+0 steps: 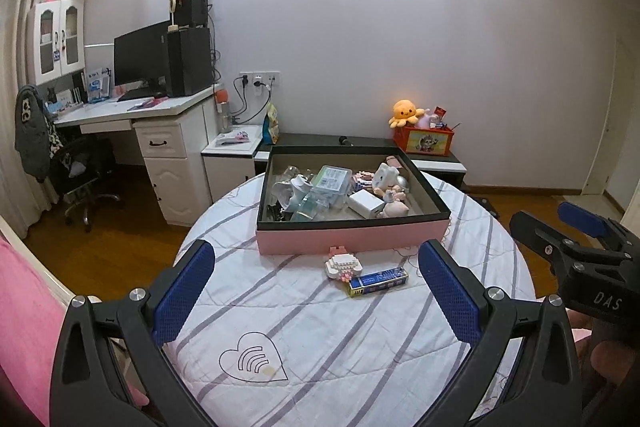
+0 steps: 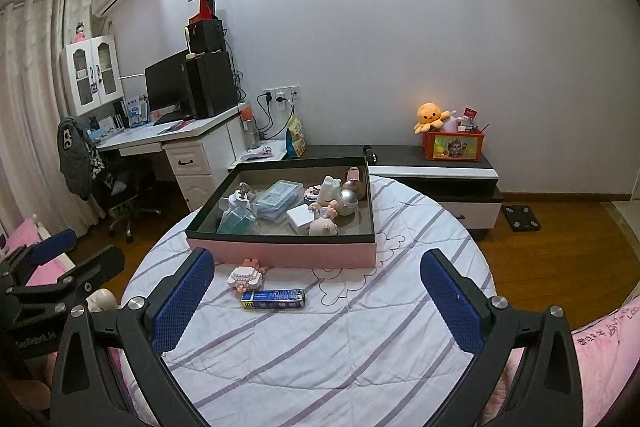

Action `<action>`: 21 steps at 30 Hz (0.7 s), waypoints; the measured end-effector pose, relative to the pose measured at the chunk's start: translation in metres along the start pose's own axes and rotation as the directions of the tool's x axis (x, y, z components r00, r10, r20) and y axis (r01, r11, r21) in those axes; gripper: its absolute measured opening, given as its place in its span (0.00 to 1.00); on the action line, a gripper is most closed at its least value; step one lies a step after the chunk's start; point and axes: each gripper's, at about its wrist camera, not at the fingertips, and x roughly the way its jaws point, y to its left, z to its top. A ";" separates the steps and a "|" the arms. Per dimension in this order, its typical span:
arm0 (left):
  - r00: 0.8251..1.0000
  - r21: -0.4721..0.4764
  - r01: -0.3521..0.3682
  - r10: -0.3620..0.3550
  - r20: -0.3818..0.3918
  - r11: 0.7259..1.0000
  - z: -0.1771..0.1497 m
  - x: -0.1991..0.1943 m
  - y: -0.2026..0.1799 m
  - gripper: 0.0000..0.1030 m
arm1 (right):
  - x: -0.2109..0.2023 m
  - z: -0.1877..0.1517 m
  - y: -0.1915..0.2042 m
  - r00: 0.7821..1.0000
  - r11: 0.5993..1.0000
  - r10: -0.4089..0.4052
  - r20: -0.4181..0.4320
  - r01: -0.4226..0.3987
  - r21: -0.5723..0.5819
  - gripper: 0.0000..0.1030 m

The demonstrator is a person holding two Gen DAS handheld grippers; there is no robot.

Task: Organize rigid objects
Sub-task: 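Lift both tools back from the box toward the remaining items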

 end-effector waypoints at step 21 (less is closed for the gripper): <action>0.999 -0.024 -0.015 0.014 -0.036 1.000 -0.007 0.013 0.012 1.00 | 0.021 -0.006 0.001 0.998 1.000 0.002 -0.061 -0.002 0.000 1.00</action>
